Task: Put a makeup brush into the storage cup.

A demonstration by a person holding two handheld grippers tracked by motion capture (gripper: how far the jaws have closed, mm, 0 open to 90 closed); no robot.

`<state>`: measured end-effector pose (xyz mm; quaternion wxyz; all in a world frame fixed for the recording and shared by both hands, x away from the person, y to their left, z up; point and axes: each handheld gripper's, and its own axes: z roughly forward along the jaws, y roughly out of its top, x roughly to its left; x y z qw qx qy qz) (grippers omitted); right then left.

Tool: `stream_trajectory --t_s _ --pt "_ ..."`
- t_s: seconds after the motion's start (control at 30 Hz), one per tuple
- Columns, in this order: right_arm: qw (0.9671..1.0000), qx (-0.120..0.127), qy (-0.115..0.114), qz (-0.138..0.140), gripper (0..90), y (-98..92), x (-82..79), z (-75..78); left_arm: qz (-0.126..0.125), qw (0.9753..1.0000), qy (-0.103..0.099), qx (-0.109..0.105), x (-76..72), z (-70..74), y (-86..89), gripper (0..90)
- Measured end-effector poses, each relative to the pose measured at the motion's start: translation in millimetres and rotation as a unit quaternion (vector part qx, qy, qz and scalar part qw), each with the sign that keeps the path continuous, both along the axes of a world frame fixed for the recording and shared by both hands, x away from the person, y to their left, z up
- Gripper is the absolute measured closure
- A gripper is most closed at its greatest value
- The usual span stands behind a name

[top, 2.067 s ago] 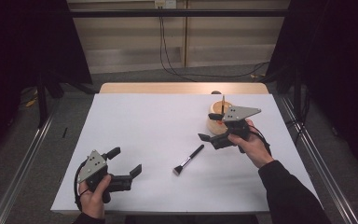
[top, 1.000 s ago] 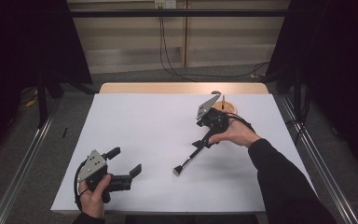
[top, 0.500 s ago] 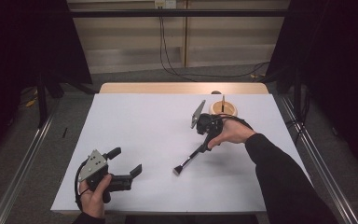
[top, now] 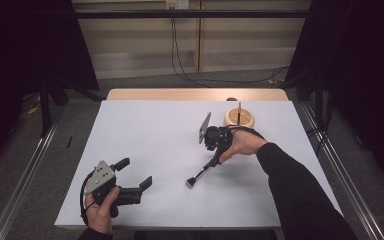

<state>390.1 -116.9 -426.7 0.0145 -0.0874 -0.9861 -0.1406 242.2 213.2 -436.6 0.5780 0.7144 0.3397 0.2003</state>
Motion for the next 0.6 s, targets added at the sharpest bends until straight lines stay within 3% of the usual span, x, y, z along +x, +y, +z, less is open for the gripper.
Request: stream_trajectory --t_s 0.27,0.4,0.6 --pt "0.9984 0.014 -0.004 0.055 46.2 8.5 -2.9 -7.8 -0.003 1.0 0.0 0.006 0.3 -0.1 0.3 1.2" --pt "0.9984 0.004 0.005 0.056 49.3 11.3 -6.5 -11.4 0.007 1.0 0.006 0.0 0.7 -0.9 1.4 1.0" --pt "0.9979 -0.006 -0.003 0.065 51.6 12.0 -6.6 -16.7 0.012 0.9999 0.009 0.001 0.8 -1.2 2.0 1.2"
